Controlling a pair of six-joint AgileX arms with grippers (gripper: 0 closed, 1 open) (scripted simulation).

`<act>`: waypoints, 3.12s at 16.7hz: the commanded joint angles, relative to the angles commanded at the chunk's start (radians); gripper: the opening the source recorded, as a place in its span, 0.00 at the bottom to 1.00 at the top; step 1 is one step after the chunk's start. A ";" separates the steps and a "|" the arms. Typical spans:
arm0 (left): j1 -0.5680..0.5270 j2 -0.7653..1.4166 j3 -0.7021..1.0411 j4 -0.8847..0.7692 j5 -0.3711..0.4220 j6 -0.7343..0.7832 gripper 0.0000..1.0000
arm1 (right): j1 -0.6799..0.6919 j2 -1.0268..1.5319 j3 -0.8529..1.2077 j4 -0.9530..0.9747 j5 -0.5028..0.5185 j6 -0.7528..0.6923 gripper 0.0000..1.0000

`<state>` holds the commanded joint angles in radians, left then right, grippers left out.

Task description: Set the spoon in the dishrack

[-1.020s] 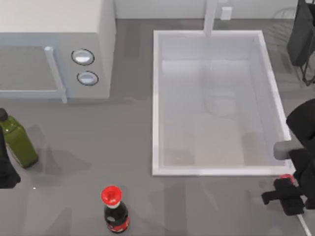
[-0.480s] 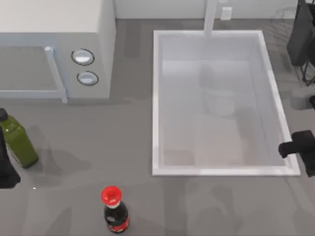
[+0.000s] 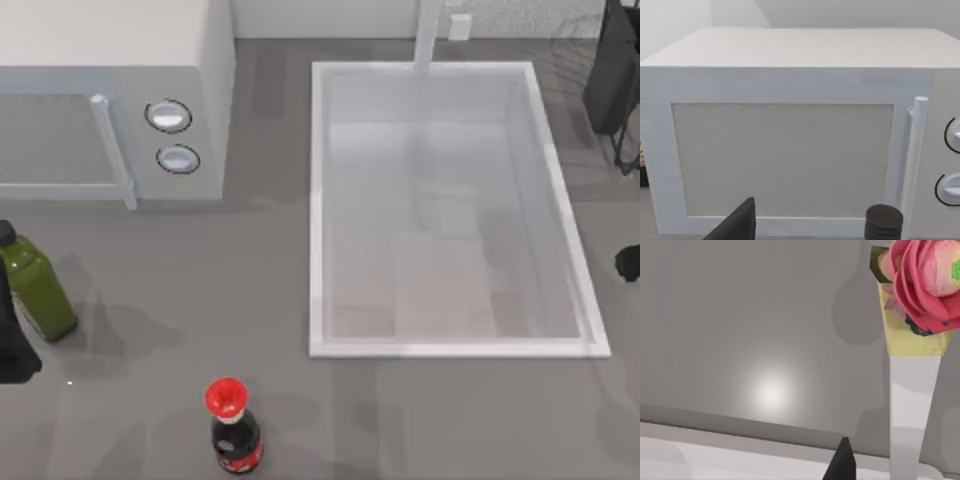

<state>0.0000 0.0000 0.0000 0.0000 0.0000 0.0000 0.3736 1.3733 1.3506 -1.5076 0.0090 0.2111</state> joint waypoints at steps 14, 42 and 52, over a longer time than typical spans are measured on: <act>0.000 0.000 0.000 0.000 0.000 0.000 1.00 | -0.444 -0.143 -0.076 0.589 -0.277 -0.082 0.00; 0.000 0.000 0.000 0.000 0.000 0.000 1.00 | -0.841 0.089 -0.268 1.900 -0.454 -0.195 0.00; 0.000 0.000 0.000 0.000 0.000 0.000 1.00 | -0.680 0.424 -0.372 2.331 -0.286 -0.195 0.00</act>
<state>0.0000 0.0000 0.0000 0.0000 0.0000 0.0000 -0.3068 1.7970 0.9786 0.8231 -0.2772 0.0162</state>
